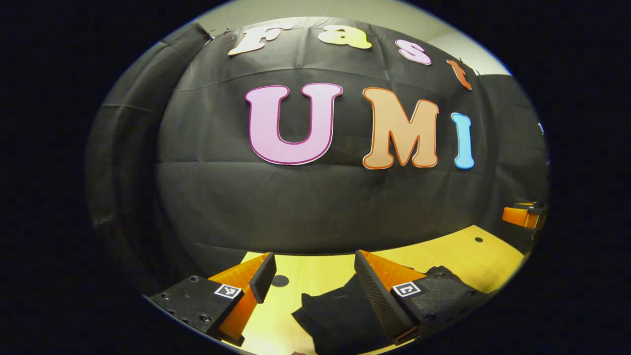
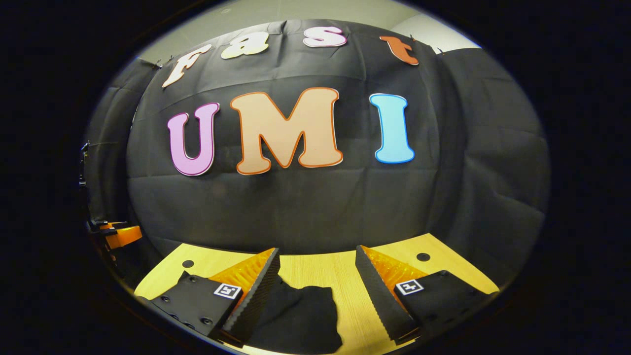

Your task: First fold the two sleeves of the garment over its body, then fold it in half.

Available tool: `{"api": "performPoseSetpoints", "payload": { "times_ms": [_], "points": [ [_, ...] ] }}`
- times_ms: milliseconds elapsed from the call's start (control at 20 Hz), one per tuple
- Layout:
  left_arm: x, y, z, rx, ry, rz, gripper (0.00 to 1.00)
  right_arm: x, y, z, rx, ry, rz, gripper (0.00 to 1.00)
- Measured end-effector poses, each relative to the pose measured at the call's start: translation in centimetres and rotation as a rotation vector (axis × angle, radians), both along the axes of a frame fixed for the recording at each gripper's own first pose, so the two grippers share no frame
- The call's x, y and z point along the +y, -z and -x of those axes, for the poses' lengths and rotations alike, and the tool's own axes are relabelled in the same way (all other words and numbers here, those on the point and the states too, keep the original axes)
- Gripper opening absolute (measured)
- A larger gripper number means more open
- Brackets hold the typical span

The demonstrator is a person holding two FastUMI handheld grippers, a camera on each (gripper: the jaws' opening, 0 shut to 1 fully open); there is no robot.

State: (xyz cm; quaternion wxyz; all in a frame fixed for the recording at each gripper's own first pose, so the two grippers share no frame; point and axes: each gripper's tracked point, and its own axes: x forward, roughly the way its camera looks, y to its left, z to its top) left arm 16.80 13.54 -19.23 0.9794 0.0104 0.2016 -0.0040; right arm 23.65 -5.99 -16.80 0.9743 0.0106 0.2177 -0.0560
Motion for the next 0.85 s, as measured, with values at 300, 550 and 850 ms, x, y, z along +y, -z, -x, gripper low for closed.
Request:
{"api": "performPoseSetpoints", "payload": {
  "times_ms": [300,550,850],
  "points": [
    [-2.8,-9.5,8.3,-0.152,-0.063,-0.054,0.92,0.4,-6.8,9.4,-0.168,-0.069,0.020,0.97],
    [-5.4,-14.3,17.1,-0.220,-0.125,-0.049,0.92,2.0,-9.3,18.7,-0.207,-0.155,-0.062,0.97],
    [-6.3,-17.0,20.1,-0.258,-0.137,-0.036,0.93,1.2,-11.5,22.3,-0.243,-0.162,-0.050,0.97]
  ]
}}
